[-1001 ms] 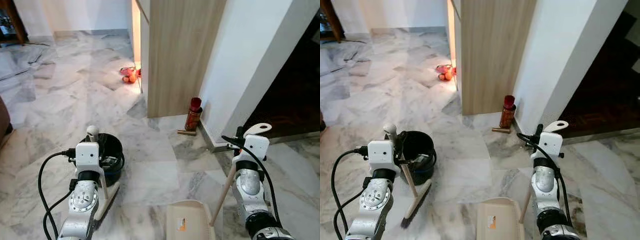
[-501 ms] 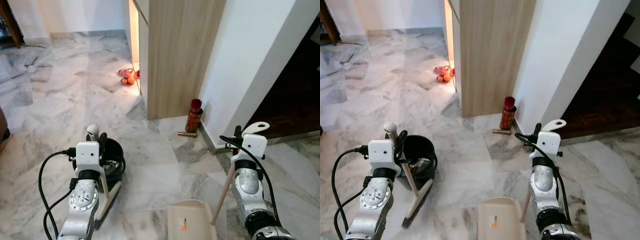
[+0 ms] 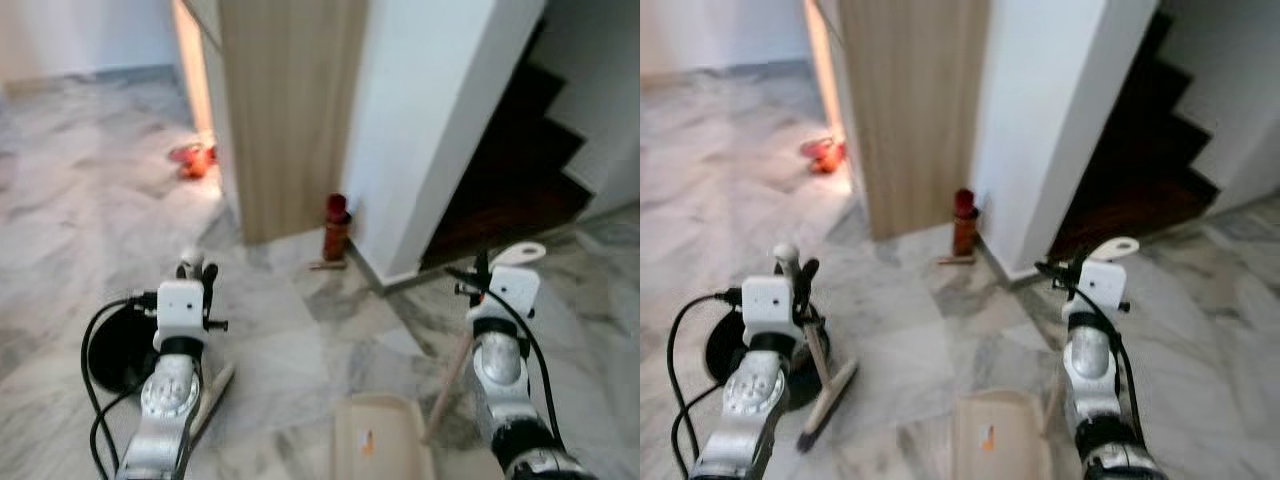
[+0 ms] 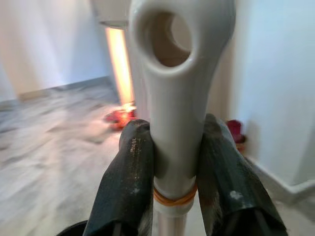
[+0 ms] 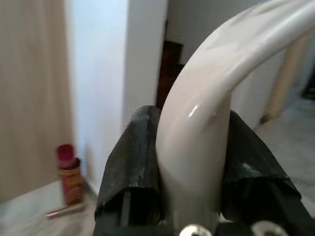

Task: Sweep floor

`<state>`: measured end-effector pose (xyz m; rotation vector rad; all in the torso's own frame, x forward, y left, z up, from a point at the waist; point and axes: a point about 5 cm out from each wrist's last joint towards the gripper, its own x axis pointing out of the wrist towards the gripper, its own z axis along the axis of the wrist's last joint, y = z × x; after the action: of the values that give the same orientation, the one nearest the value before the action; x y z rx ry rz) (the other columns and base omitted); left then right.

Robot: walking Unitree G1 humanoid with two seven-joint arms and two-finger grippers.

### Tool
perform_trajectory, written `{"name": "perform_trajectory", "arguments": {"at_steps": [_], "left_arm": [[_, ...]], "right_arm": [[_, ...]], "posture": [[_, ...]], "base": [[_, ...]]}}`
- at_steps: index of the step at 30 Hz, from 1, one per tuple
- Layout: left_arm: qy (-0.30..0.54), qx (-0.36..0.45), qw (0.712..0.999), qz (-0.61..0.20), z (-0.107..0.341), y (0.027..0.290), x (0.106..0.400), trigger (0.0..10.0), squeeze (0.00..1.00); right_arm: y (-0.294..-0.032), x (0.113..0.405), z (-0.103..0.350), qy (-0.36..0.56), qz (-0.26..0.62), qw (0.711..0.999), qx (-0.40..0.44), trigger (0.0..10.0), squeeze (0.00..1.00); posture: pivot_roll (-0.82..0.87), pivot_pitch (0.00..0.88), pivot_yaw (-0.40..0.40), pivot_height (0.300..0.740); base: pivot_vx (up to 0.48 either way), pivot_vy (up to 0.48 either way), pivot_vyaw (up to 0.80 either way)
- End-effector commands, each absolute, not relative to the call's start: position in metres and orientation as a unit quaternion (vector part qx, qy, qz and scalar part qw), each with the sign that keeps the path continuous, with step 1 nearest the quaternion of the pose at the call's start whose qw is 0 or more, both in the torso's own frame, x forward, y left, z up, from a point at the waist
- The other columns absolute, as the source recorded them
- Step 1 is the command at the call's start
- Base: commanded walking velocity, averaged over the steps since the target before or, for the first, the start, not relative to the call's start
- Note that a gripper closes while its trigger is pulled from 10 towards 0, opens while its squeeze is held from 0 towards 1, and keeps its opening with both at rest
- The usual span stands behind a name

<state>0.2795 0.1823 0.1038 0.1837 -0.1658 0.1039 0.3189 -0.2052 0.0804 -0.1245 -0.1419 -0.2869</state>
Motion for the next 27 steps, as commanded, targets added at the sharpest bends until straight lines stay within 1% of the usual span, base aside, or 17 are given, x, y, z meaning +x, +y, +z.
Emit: {"name": "perform_trajectory", "arguments": {"at_steps": [1, 27], "left_arm": [[-0.103, 0.098, 0.989, 0.046, 0.1128, 0.1804, 0.2829, 10.0, 0.00], [-0.108, 0.090, 0.989, 0.050, 0.1135, 0.1801, 0.2849, 10.0, 0.00]], "right_arm": [[-0.2073, 0.3212, 0.0856, -0.080, -0.150, 0.984, -0.059, 10.0, 0.00], [-0.2084, 0.3218, 0.0859, -0.080, -0.148, 0.984, -0.063, 10.0, 0.00]], "posture": [[0.11, 0.000, -0.042, 0.740], [0.10, 0.000, -0.053, 0.740]], "base": [[0.000, 0.000, -0.80], [0.000, -0.010, -0.80]]}}
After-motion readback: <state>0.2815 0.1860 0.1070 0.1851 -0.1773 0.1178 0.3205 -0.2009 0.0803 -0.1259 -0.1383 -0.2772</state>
